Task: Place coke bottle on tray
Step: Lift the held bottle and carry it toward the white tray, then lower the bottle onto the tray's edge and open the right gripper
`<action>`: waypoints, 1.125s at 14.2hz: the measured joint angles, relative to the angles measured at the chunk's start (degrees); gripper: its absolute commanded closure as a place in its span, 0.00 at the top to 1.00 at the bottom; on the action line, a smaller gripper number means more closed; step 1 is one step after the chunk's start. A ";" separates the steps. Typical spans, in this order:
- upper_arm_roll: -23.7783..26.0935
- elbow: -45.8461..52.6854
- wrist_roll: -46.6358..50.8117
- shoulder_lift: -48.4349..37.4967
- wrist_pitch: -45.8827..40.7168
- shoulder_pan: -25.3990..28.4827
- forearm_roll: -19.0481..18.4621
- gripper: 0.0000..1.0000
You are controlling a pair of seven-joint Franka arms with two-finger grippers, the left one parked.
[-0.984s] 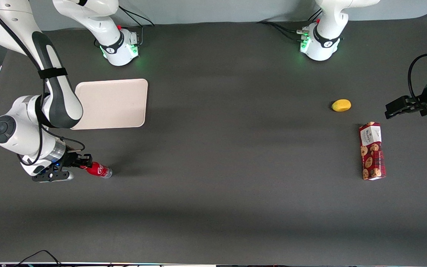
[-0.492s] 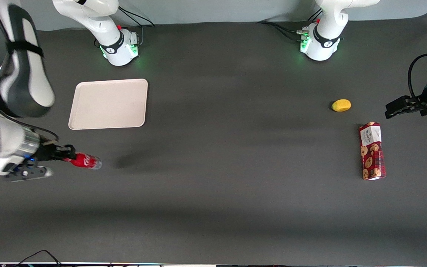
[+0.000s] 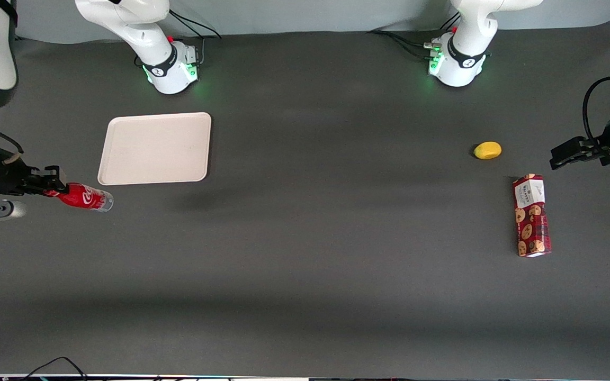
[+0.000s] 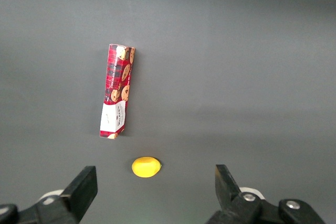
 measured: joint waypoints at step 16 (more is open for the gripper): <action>-0.80 -63.89 -13.87 -27.08 39.41 -21.85 -1.30 0.00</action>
